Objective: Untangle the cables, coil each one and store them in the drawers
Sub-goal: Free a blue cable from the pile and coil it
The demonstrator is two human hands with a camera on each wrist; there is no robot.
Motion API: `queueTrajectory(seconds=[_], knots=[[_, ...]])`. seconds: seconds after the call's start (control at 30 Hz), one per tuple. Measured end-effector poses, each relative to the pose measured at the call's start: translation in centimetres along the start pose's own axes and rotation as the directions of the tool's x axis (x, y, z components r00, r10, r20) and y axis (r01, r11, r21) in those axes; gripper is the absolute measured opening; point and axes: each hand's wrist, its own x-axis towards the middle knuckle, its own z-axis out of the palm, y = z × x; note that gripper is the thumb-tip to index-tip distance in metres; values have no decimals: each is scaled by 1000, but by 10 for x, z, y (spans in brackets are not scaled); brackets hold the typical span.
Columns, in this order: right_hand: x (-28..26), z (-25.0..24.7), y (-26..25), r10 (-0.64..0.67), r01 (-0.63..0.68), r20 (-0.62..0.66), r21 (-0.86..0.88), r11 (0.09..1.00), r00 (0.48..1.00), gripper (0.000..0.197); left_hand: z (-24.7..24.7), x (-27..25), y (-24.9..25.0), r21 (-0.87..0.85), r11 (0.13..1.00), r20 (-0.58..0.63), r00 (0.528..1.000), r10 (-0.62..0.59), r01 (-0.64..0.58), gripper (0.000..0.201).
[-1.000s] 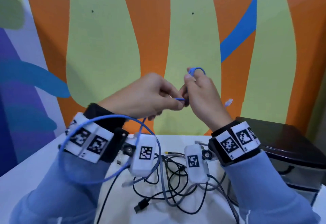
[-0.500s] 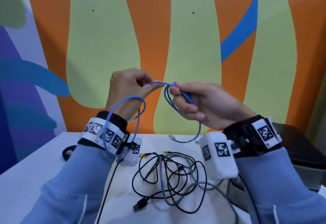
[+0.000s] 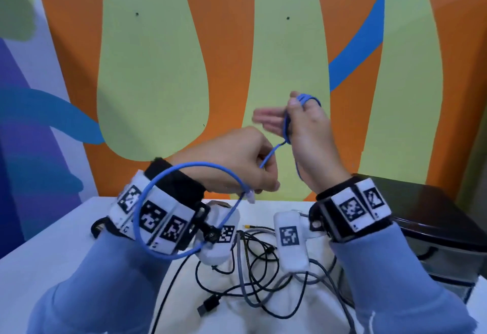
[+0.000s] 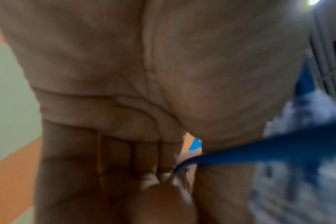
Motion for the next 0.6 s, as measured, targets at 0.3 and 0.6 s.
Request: queueTrajectory(seconds=[0.3, 0.6], knots=[[-16, -3, -19, 412, -138, 365, -586, 799, 835, 35, -35, -13, -44, -333, 931, -376, 927, 14, -149, 20], [-4, -26, -29, 432, -619, 536, 234, 749, 725, 30, -21, 6, -77, -178, 977, -419, 907, 34, -118, 11]])
